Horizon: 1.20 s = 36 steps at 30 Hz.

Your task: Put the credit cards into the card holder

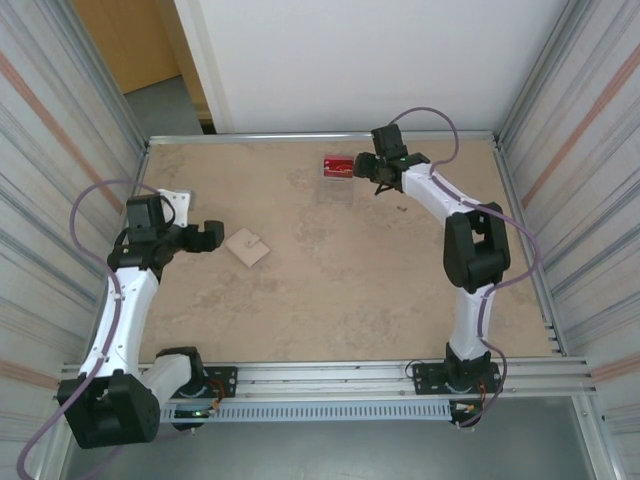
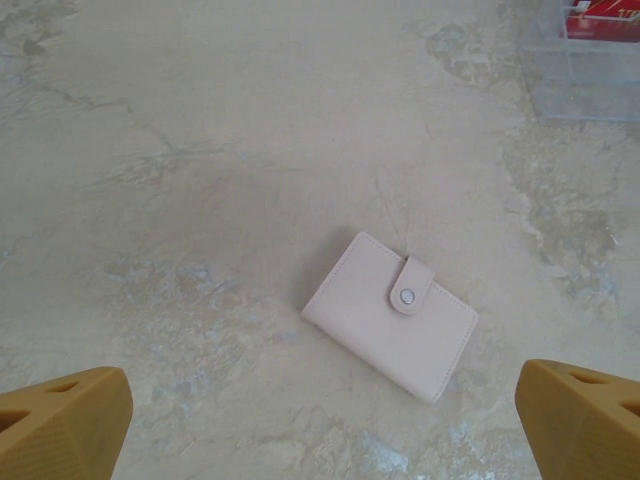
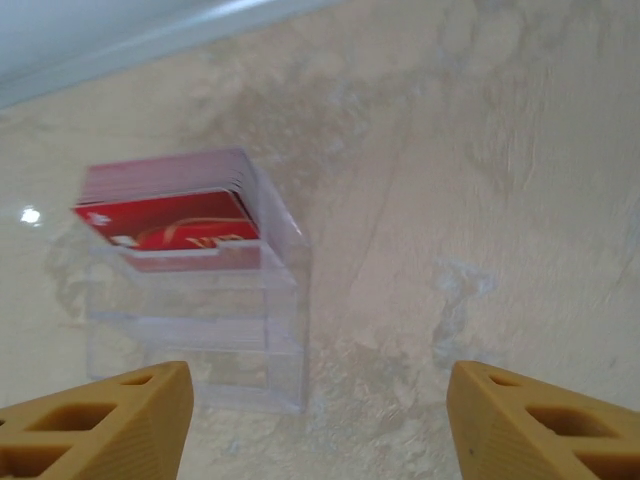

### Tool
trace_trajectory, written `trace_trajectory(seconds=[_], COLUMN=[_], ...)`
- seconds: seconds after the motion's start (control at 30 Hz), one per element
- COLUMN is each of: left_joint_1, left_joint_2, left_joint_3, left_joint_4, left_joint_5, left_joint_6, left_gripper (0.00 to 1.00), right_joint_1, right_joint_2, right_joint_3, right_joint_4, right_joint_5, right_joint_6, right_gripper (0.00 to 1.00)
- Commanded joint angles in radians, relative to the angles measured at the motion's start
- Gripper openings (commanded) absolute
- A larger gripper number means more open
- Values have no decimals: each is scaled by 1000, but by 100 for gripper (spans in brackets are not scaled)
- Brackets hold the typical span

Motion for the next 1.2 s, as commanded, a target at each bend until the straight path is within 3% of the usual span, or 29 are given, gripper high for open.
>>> trace_trajectory(seconds=[0.0,0.17,0.43,1.0,1.17], left_joint_1=[-12,-16,-17,-17,-16], left_joint_2=[-13,-19,-19,-16,-16], left_joint_3=[-23,-25,-26,-26,-28], left_joint_4=[26,23,19,22,23], left_joint_5=[65,67,71,78,81], left_joint_6=[-2,3,5,2,3], left_gripper=[99,99,99,99,99], right_joint_1=[36,48,32,31,39], right_joint_2=[77,171,261,371,370], right_joint_3=[65,165,282,407,402], right_joint_4=[-60,-83,-100,-151,-159], right_joint_5=[47,45,62,54,62], right_joint_6=[157,171,174,157,144], right_gripper=[66,63,44,26,25])
